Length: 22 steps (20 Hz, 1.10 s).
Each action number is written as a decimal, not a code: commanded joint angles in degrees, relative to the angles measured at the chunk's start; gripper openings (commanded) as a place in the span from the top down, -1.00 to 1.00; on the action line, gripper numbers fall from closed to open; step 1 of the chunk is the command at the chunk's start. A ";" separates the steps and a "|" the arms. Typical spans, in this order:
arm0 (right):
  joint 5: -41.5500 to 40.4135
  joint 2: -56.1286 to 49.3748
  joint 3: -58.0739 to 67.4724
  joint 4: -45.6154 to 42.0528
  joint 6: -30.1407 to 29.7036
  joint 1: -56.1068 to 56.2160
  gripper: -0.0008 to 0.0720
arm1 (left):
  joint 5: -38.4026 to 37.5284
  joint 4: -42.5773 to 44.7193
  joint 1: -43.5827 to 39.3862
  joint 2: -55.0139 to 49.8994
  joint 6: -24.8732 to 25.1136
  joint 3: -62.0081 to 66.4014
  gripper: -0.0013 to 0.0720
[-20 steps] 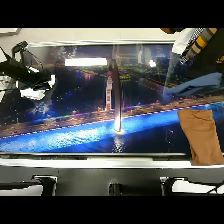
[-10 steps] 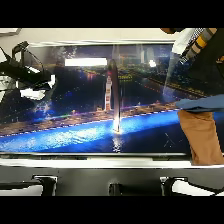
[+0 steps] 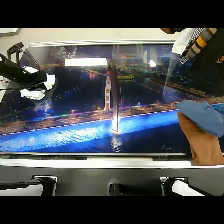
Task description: Fold the clothes and pants, and hang the long-sleeved shirts on hangers.
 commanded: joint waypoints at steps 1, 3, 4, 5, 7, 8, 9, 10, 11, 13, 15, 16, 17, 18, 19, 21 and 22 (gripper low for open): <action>-4.83 5.05 -14.84 -6.10 -0.44 -0.04 0.91 | -0.09 -0.02 0.31 0.00 0.02 0.00 0.91; -7.50 5.95 -20.52 -6.99 -0.22 -0.04 0.91 | -0.11 -0.02 0.31 0.00 0.02 0.00 0.91; -7.87 5.92 -22.47 -7.65 -0.17 -0.04 0.91 | -0.11 -0.02 0.31 0.00 0.02 0.00 0.91; -7.82 5.95 -24.20 -8.85 -0.09 -0.04 0.91 | -0.11 -0.02 0.31 0.00 0.02 0.00 0.91; -7.08 5.95 -25.97 -11.08 -0.13 -0.04 0.91 | -0.11 -0.02 0.31 0.00 0.02 0.00 0.91; -6.58 5.97 -26.21 -12.15 -0.13 -0.04 0.91 | -0.11 -0.02 0.31 0.00 0.04 0.00 0.91; -6.49 6.05 -26.23 -13.00 -0.11 -0.04 0.91 | -0.09 -0.02 0.31 0.00 0.04 0.00 0.91; -6.62 6.16 -26.23 -13.60 -0.09 -0.04 0.91 | -0.09 -0.02 0.31 -0.02 0.04 0.00 0.91; -6.78 6.16 -26.25 -13.90 0.02 -0.04 0.91 | -0.09 -0.02 0.31 -0.02 0.04 0.00 0.91; -7.15 6.16 -26.25 -13.99 0.39 -0.04 0.91 | -0.09 -0.02 0.31 -0.02 0.02 0.00 0.91; -7.28 6.16 -26.25 -14.01 1.81 -0.04 0.89 | -0.09 -0.02 0.31 0.00 0.04 0.00 0.91; -7.04 6.16 -26.25 -13.92 2.14 -0.04 0.67 | -0.09 -0.02 0.31 0.00 0.04 0.00 0.92; -6.34 6.16 -26.25 -13.94 2.25 -0.04 0.21 | -0.09 -0.02 0.28 0.00 0.04 0.00 0.91; -5.44 6.16 -26.25 -13.97 1.75 -0.04 -0.25 | -0.11 -0.02 0.28 0.00 0.07 0.00 0.91; -4.92 6.27 -26.23 -13.94 0.94 -0.04 -0.41 | -0.09 -0.02 0.28 -0.02 0.07 0.00 0.91; -7.56 7.78 -25.55 -11.69 0.26 -0.02 -0.32 | -0.04 -0.02 0.28 -0.02 0.31 0.00 0.91; -11.58 9.16 -24.50 -6.97 -1.79 0.11 -0.09 | -0.04 -0.02 0.24 -0.02 1.53 0.00 0.91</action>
